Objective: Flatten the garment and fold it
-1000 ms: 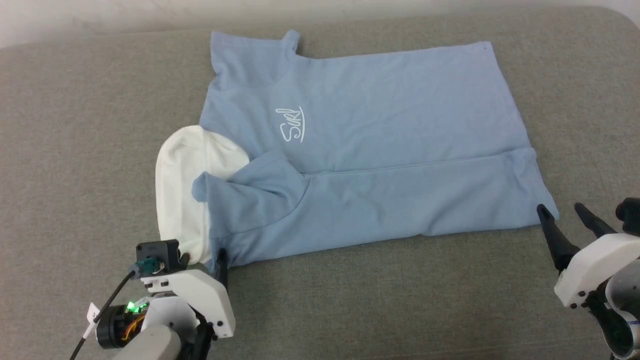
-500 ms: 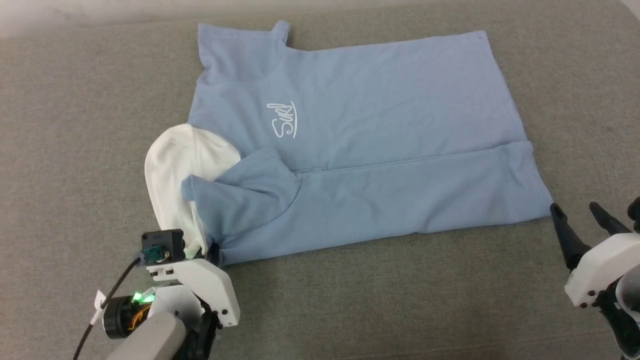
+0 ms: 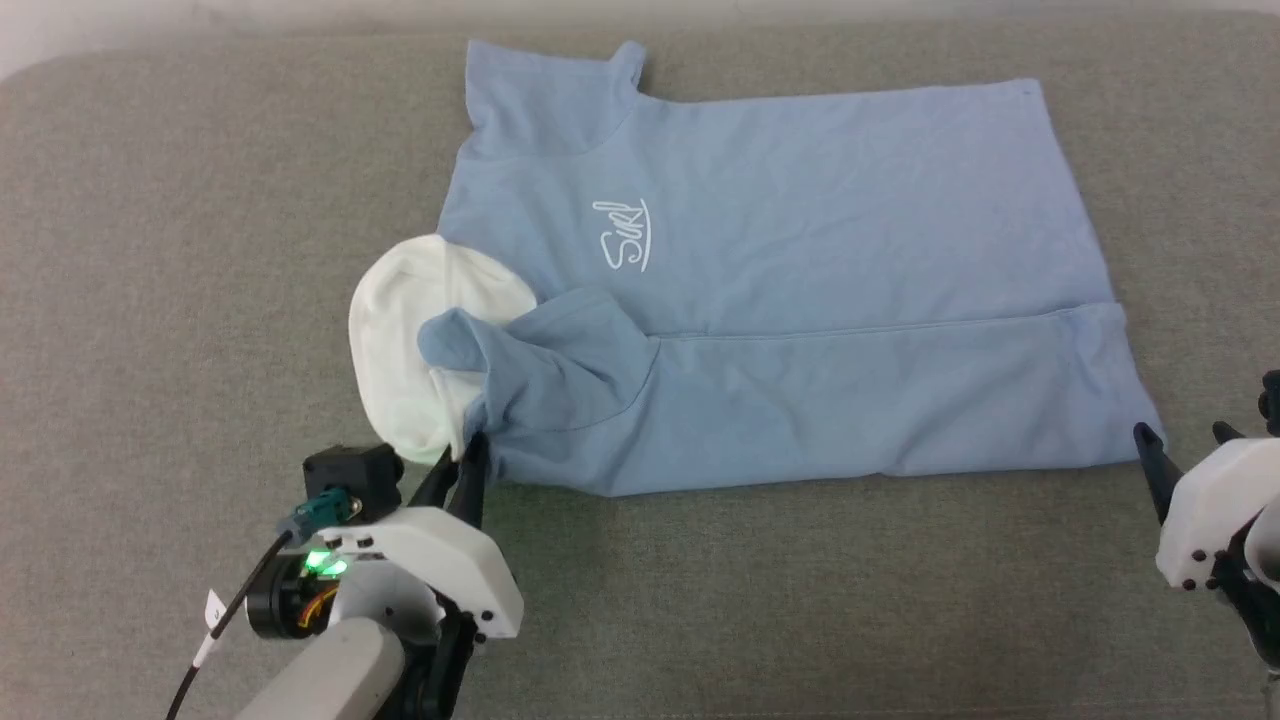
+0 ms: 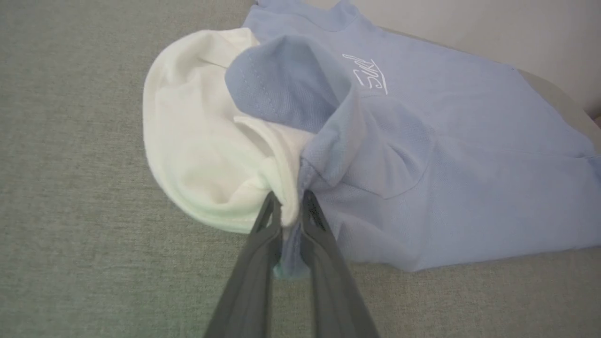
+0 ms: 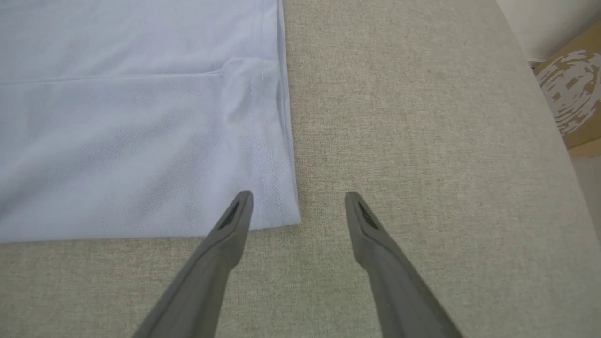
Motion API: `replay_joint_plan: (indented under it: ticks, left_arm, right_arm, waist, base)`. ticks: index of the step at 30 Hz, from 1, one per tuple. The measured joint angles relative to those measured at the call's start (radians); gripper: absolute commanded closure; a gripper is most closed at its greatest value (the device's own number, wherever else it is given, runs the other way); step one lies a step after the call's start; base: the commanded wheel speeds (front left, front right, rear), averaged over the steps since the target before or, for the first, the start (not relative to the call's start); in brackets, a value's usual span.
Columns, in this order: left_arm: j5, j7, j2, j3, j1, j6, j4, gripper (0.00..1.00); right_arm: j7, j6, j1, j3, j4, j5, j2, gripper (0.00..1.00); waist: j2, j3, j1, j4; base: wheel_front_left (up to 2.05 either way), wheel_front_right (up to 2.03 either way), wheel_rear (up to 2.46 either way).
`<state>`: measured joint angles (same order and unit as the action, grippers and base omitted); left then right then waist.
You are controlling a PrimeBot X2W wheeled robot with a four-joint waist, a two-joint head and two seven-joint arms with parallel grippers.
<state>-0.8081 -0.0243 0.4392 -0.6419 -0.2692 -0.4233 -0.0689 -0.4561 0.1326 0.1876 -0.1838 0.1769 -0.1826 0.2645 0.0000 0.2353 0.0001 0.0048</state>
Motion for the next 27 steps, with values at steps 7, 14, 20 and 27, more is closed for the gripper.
replay_joint_plan:
  ticks: [7, 14, 20, 27]
  left_arm:
    - [0.021, 0.015, 0.007, -0.016, -0.026, -0.002, 0.036, 1.00]
    - [0.026, 0.035, 0.019, -0.030, -0.033, -0.002, 0.028, 1.00]
    - [0.001, 0.047, 0.027, -0.030, -0.008, -0.001, 0.003, 1.00]
    - [-0.025, 0.057, 0.087, -0.015, 0.081, -0.001, 0.028, 1.00]
  right_arm:
    - [0.009, 0.000, 0.085, -0.017, 0.132, 0.047, -0.015, 0.00]
    - [0.027, 0.000, 0.136, -0.024, 0.244, 0.093, -0.025, 1.00]
    - [0.062, 0.000, 0.149, 0.003, 0.310, 0.083, -0.036, 1.00]
    - [0.072, 0.000, 0.096, 0.009, 0.238, 0.044, -0.045, 1.00]
  waist:
    - [0.0000, 0.044, 0.0001, 0.028]
    - [0.0000, 0.052, -0.0001, 0.050]
    - [0.0000, 0.003, -0.0001, 0.046]
    - [0.0000, -0.085, -0.0002, 0.022]
  base:
    - [0.00, 0.00, 0.00]
    - [0.00, 0.00, 0.00]
    - [0.00, 0.00, 0.00]
    - [0.00, 0.00, 0.00]
